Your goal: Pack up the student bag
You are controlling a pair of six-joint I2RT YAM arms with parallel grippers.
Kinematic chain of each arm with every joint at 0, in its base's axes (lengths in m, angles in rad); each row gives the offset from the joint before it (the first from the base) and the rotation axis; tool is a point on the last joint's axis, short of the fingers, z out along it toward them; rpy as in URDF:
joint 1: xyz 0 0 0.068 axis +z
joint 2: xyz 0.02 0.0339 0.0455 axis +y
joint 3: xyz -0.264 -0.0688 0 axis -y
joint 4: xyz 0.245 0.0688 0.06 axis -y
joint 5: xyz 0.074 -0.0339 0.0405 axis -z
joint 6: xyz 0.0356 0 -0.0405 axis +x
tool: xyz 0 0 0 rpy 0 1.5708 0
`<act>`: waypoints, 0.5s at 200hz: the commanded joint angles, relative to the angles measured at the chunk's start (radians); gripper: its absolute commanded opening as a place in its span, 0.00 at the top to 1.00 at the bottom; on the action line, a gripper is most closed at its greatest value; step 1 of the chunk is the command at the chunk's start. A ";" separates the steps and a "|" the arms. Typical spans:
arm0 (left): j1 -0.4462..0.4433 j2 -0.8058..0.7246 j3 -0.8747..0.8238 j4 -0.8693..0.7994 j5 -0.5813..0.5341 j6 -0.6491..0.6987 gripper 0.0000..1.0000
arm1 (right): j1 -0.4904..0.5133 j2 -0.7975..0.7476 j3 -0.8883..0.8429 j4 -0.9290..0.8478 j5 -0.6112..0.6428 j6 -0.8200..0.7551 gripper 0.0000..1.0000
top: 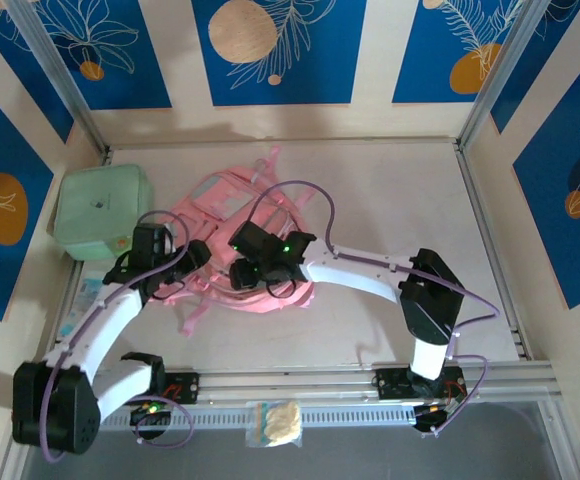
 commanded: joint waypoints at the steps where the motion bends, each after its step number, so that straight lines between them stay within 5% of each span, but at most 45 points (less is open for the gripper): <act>1: 0.006 0.069 -0.026 0.247 0.122 -0.062 0.38 | -0.078 0.011 -0.020 0.069 -0.057 -0.011 0.51; 24: -0.028 0.124 -0.116 0.450 0.175 -0.181 0.50 | -0.163 0.016 -0.018 0.082 -0.057 -0.096 0.51; 47: -0.164 0.145 -0.123 0.514 0.094 -0.263 0.51 | -0.247 -0.020 -0.014 0.013 -0.070 -0.131 0.51; 78: -0.274 0.118 -0.134 0.579 0.010 -0.347 0.56 | -0.173 -0.121 -0.017 -0.143 0.065 -0.091 0.48; 100: -0.276 0.098 -0.087 0.421 -0.050 -0.299 0.57 | -0.098 -0.119 -0.065 -0.122 0.095 -0.054 0.51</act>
